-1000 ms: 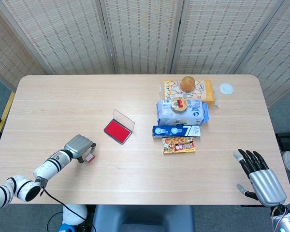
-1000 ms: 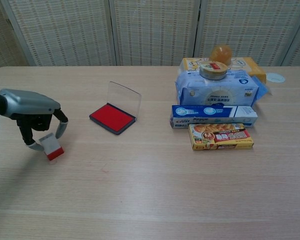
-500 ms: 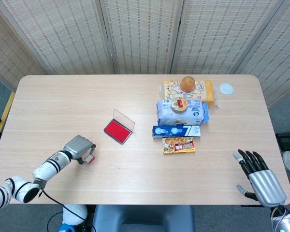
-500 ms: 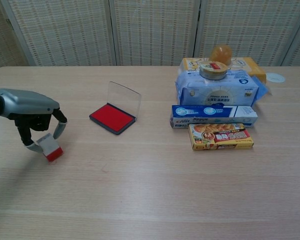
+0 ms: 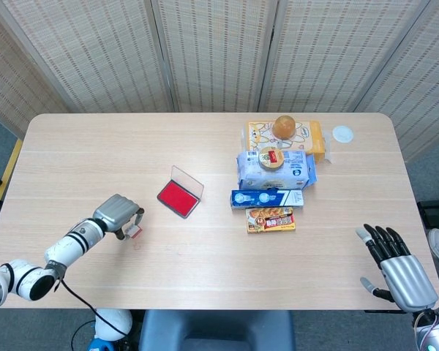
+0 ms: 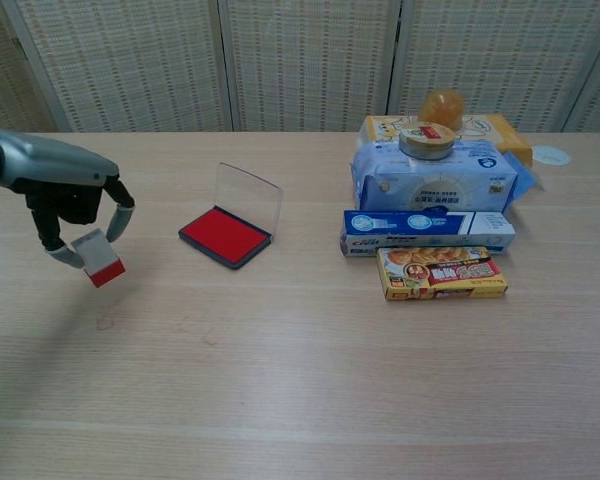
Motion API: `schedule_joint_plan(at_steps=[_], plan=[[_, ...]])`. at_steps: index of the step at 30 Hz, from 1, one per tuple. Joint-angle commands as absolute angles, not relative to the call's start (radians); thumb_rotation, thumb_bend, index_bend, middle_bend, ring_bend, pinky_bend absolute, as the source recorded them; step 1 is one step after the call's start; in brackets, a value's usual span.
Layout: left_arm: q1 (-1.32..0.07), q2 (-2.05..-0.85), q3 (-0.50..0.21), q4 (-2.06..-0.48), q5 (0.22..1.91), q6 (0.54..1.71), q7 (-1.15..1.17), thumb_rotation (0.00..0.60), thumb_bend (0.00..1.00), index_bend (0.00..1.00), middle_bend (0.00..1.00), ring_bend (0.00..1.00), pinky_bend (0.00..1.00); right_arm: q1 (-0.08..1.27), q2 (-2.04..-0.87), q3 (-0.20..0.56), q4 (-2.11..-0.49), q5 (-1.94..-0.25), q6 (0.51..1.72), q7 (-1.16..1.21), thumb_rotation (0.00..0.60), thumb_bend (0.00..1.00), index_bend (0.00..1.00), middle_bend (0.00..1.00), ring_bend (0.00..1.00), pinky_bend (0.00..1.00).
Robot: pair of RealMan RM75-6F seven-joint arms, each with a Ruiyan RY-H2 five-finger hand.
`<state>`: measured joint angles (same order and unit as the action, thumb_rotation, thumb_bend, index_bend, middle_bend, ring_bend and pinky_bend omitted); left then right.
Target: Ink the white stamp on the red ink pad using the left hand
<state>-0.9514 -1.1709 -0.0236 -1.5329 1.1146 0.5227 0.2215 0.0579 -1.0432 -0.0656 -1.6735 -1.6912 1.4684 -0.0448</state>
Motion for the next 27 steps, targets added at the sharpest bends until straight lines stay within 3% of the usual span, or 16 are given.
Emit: schedule_joint_plan(at_steps=[1, 15, 27], plan=[[-1.018, -1.143, -0.040, -1.552, 1.034, 0.470, 0.257, 0.600, 0.42, 0.87, 1.00, 0.94, 0.80, 0.062, -1.037, -0.059, -1.673, -1.677, 1.462, -0.029, 0.600, 0.23, 0.00, 0.00, 0.00, 0.00], [-1.264, -1.230, -0.023, -1.412, 0.813, 0.326, 0.273, 0.600, 0.43, 0.87, 1.00, 0.95, 0.81, 0.092, -1.000, -0.030, -1.663, -1.611, 1.417, 0.093, 0.600, 0.23, 0.00, 0.00, 0.00, 0.00], [-1.395, -1.396, 0.015, -1.178, 0.768, 0.219, 0.191, 0.600, 0.43, 0.87, 1.00, 0.95, 0.81, 0.105, -0.971, -0.014, -1.637, -1.563, 1.385, 0.188, 0.600, 0.23, 0.00, 0.00, 0.00, 0.00]])
